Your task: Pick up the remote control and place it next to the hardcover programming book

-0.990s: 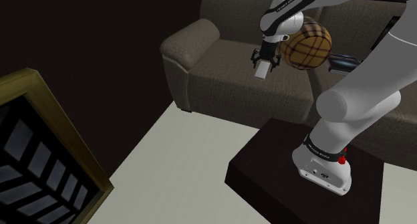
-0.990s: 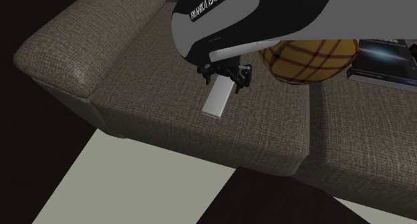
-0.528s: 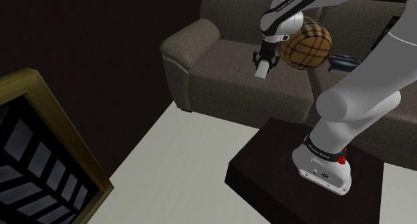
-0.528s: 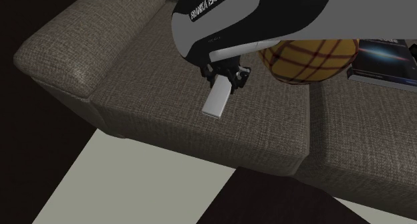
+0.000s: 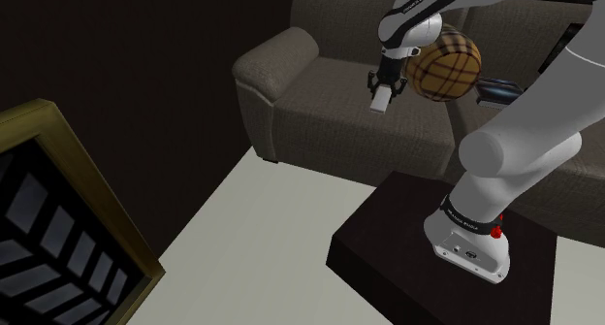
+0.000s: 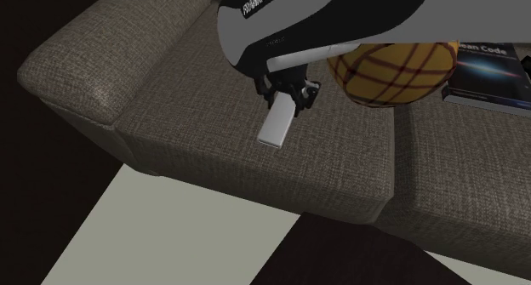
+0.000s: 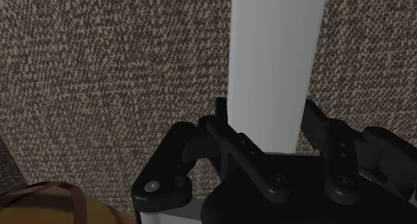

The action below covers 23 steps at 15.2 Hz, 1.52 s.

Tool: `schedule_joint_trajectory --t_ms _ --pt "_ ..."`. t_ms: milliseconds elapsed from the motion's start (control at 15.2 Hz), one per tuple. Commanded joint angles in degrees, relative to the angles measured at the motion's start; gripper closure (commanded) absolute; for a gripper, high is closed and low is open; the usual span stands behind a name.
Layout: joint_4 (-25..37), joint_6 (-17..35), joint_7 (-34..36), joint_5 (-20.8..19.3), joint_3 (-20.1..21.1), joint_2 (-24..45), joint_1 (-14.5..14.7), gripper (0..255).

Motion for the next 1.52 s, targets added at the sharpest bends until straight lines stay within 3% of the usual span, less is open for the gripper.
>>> schedule_joint_trajectory --t_ms 0,990,1452 --pt "0.7 -1.6 0.1 0.0 0.0 -1.0 0.0 255" --pt "7.6 -13.4 0.0 0.1 0.0 -5.9 0.1 255" --pt "1.5 -13.5 -8.9 -2.0 -5.9 -12.1 -4.2 255"
